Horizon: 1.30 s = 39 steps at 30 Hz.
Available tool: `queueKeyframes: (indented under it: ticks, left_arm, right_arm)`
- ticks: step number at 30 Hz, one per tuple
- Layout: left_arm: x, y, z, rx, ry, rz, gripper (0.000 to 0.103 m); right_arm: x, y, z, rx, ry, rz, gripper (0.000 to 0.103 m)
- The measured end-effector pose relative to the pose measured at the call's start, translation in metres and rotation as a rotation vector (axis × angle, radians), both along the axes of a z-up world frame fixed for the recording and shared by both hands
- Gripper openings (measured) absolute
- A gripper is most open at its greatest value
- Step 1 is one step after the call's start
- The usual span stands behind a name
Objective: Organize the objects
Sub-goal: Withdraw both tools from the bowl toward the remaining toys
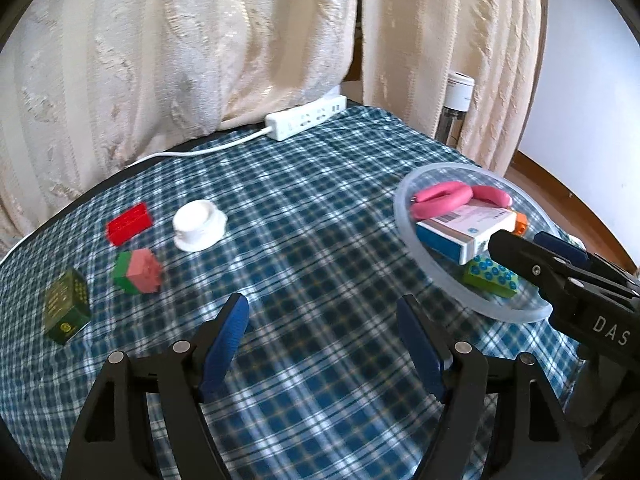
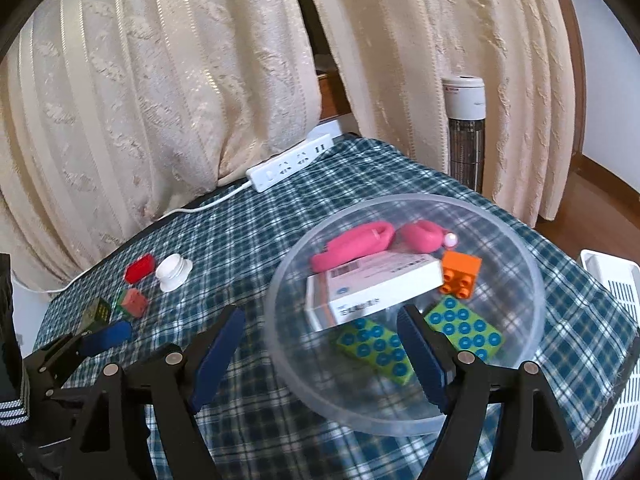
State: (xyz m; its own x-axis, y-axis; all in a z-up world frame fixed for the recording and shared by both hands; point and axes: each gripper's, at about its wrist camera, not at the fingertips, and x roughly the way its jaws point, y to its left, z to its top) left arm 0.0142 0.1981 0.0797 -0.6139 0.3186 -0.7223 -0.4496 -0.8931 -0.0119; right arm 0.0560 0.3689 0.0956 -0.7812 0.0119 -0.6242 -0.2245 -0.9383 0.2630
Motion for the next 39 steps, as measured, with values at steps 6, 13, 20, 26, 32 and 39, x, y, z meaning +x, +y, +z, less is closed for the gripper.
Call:
queueKeyframes:
  ticks: [6,13,20,26,32,39]
  left_arm:
    - [-0.002,-0.019,0.002,0.005,0.008,0.033,0.077]
    - [-0.003,-0.041,0.002,-0.018,0.032,0.092,0.077]
    - [-0.004,-0.060,0.001,-0.021,0.040,0.123,0.077]
    - [-0.006,-0.073,-0.001,-0.025,0.036,0.148,0.077]
    - [-0.008,-0.086,-0.003,-0.026,0.033,0.175,0.077]
    - [-0.013,-0.097,-0.005,-0.031,0.026,0.201,0.077]
  right_arm:
    - [-0.005,-0.019,0.002,0.017,-0.004,0.033,0.083]
    - [-0.010,-0.037,0.001,0.020,-0.016,0.057,0.083]
    - [-0.016,-0.055,0.001,0.031,-0.025,0.088,0.082]
    - [-0.021,-0.068,-0.001,0.035,-0.035,0.111,0.082]
    - [-0.029,-0.081,-0.002,0.046,-0.042,0.139,0.083]
    - [-0.039,-0.094,-0.001,0.060,-0.047,0.172,0.082]
